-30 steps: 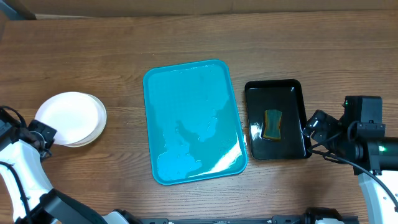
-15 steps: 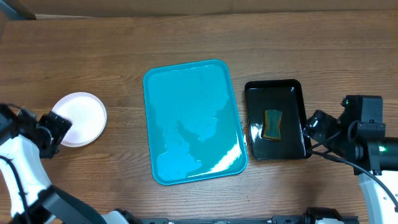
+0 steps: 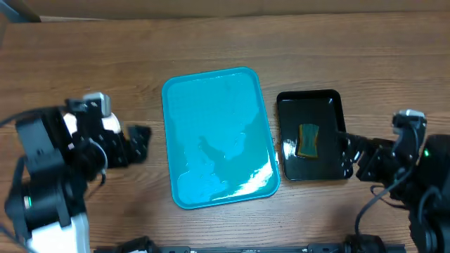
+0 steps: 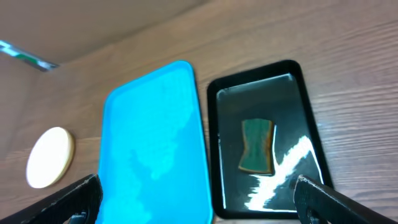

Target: Clean dirty plates on tray and stack at the side

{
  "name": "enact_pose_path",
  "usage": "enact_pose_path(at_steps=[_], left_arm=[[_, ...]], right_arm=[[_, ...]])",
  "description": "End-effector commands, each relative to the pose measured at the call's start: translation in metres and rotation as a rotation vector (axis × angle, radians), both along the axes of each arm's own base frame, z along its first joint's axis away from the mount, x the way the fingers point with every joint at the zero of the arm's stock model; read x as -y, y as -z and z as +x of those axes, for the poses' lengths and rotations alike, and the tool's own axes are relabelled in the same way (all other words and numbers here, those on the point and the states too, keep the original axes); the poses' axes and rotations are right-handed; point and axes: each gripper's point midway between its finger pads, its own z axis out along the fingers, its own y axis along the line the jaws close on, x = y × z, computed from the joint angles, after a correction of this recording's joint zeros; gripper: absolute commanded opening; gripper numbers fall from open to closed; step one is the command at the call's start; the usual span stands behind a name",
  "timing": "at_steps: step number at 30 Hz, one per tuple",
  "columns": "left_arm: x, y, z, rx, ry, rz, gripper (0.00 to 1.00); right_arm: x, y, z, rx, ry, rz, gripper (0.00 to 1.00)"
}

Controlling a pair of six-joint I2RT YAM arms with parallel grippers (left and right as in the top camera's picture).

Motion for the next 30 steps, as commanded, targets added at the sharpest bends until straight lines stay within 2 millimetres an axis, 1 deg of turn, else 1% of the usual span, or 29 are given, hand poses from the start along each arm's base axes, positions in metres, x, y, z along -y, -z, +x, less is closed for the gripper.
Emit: enact_pose_path(at_steps=[1,3,4,7,18,23,25,26,27,29,30], left_arm=[[0.012,-0.017,-0.026,0.077,0.047,0.071,1.00],[0.009,-0.018,-0.043,0.078,0.021,0.107,1.00],[0.006,-0.016,-0.049,0.071,0.006,0.124,1.00],[0.004,-0.014,-0.058,0.055,-0.012,0.141,1.00],[0.004,-0.014,-0.056,0.058,-0.012,0.137,1.00],[0.004,-0.014,-0.056,0.058,-0.012,0.137,1.00],[0.004,-0.014,-0.056,0.057,-0.013,0.137,1.00],[0.004,-0.014,-0.056,0.058,-0.012,0.137,1.00],[0.004,-0.014,-0.056,0.057,-0.013,0.137,1.00],[0.004,-0.014,-0.056,0.058,-0.012,0.137,1.00],[0.004,-0.014,-0.056,0.057,-0.013,0.137,1.00]], right_arm=[[-0.008,-0.002,-0.006,-0.007,-0.047,0.017,1.00],[-0.008,0.002,-0.008,-0.025,-0.047,0.019,1.00],[-0.008,0.002,-0.008,-0.026,-0.047,0.019,1.00],[-0.008,0.002,-0.009,-0.027,-0.047,0.018,1.00],[-0.008,0.002,-0.009,-0.026,-0.047,0.018,1.00],[-0.009,-0.003,-0.014,0.001,-0.052,0.016,1.00],[0.002,-0.003,-0.018,0.027,0.004,-0.030,1.00],[0.016,-0.003,-0.024,0.057,0.072,-0.082,1.00],[0.023,-0.004,-0.028,0.076,0.104,-0.107,1.00],[0.029,-0.008,-0.038,0.118,0.137,-0.127,1.00],[0.028,-0.009,-0.044,0.132,0.135,-0.128,1.00]])
